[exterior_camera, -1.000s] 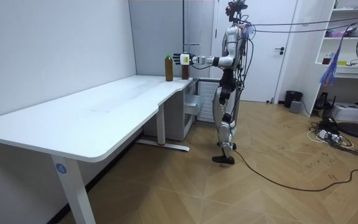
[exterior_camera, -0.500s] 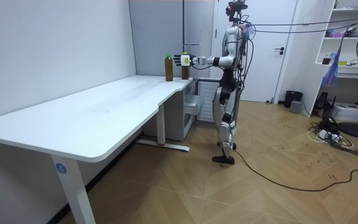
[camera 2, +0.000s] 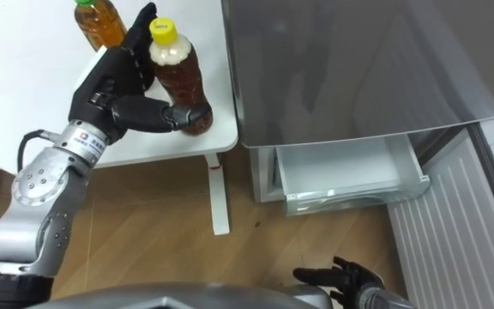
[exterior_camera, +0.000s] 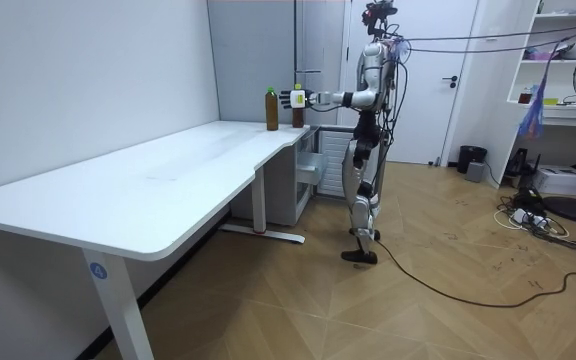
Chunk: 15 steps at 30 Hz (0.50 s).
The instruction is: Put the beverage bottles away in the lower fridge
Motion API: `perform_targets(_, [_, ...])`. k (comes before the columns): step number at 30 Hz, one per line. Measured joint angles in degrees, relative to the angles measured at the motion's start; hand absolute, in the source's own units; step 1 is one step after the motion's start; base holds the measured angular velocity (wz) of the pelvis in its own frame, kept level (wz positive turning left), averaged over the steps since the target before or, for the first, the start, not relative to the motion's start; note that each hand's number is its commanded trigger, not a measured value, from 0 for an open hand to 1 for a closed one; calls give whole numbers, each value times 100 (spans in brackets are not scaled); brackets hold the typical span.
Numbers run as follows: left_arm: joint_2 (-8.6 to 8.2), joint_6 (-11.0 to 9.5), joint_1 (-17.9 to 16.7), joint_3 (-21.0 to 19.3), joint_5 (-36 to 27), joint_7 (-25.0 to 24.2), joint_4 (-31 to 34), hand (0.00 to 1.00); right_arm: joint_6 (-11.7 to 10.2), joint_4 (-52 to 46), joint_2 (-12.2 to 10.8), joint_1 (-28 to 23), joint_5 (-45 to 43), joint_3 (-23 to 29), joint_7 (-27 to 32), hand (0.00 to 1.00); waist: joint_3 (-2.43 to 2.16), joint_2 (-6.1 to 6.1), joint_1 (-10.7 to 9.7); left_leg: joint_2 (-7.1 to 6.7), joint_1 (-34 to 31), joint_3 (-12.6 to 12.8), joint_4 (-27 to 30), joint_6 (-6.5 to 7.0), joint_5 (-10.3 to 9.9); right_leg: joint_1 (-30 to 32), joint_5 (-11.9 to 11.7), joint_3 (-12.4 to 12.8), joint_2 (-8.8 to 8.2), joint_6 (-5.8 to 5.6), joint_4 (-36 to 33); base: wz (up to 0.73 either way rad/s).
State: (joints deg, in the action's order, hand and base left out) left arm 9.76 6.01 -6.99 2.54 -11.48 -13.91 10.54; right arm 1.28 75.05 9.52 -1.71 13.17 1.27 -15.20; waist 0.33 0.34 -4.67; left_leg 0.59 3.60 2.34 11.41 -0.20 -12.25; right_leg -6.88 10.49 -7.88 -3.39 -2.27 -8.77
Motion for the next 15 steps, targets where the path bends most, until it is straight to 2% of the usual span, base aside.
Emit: perform_targets(15, [33,0,-6,12,353,-57,-61,100,8,-27,4,3,-2,11,-88,0,-5,20,-30,2,2,18,-9,0,0,-1,0,-2,0,0,8,0])
